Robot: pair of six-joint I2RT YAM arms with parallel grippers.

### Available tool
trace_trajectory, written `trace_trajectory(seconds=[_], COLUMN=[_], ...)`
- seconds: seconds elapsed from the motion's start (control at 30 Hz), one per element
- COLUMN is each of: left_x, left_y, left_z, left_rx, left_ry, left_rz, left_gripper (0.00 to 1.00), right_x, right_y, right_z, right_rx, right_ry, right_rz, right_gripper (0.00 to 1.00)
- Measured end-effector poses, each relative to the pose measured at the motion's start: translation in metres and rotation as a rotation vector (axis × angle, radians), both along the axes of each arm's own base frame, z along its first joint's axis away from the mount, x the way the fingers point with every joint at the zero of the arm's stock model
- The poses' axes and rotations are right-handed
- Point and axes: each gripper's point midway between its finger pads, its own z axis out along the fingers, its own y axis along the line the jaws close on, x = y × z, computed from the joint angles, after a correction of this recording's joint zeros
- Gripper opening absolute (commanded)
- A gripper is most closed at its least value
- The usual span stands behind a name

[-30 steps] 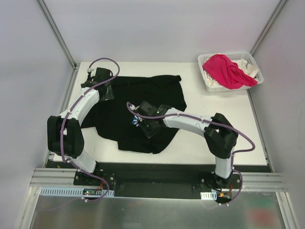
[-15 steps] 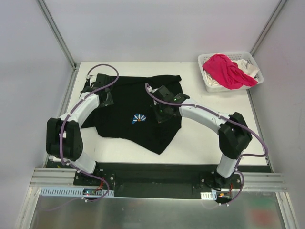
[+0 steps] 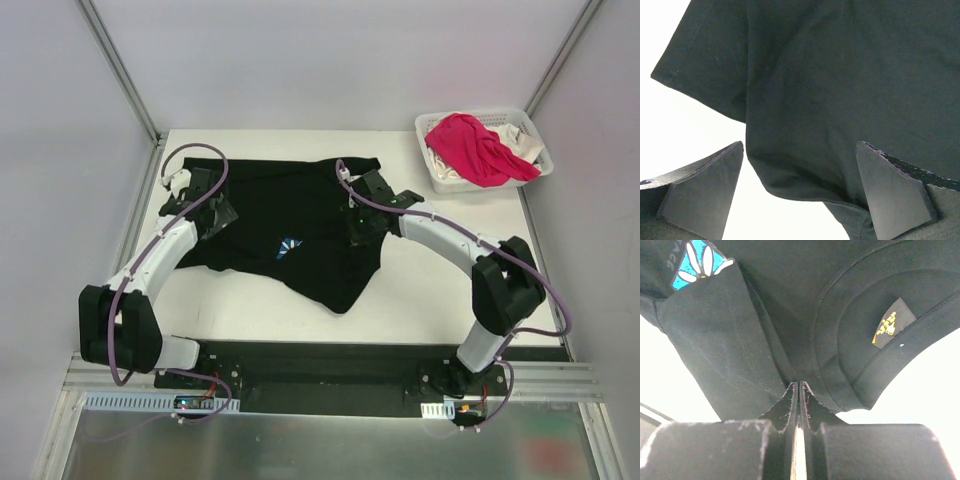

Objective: Fold and stack the t-shirts
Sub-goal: Grap the side of the flattened tshirt closest away from the robot with both arms

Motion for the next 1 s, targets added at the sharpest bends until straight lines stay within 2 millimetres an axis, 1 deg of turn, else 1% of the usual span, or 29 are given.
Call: trace_trajectory(seconds=[0.17,0.23,0.37,0.4,0.53,0.63,0.7,0.87,1.0], left_x=[0.003,0.004,0.008,0.008,0.013,0.015,0.014,-0.003,-0.017], left_y=[0.003,0.009,0.03,0.032,0.032,0.032,0.034,0.043,0.057], left_z=[0.005,0.005,0.005,0.005,0.004,-0.001,-0.006,-0.026,-0.029], left_rx=[-0.046,-0.086,-0.133,-0.138,-0.157,-0.164,-0.157,-0.102,-0.039], left_ry=[-0.042,-0.054,-0.08,-0.083,-0.095,-0.085,-0.067,0.03,0.062], left_rz=[0.074,0.128,0.237,0.25,0.283,0.303,0.319,0.389,0.452], left_gripper=[0.95,0.95,0.95,0.95,0.94,0.94,0.94,0.95,0.95], right_x=[0.003,0.004,0.007,0.008,0.011,0.013,0.013,0.018,0.021], right_y=[-0.01,-0.016,-0.025,-0.028,-0.037,-0.04,-0.041,-0.048,-0.051], right_z=[0.009,0.012,0.014,0.013,0.011,0.01,0.012,0.019,0.02], right_rx=[0.041,0.048,0.06,0.062,0.069,0.072,0.079,0.09,0.093], right_ry=[-0.019,-0.028,-0.032,-0.03,-0.02,-0.019,-0.02,-0.035,-0.04], right_rz=[-0.026,-0.04,-0.066,-0.076,-0.104,-0.118,-0.124,-0.148,-0.158], right_gripper=[0.01,0.01,0.01,0.01,0.01,0.01,0.01,0.01,0.01])
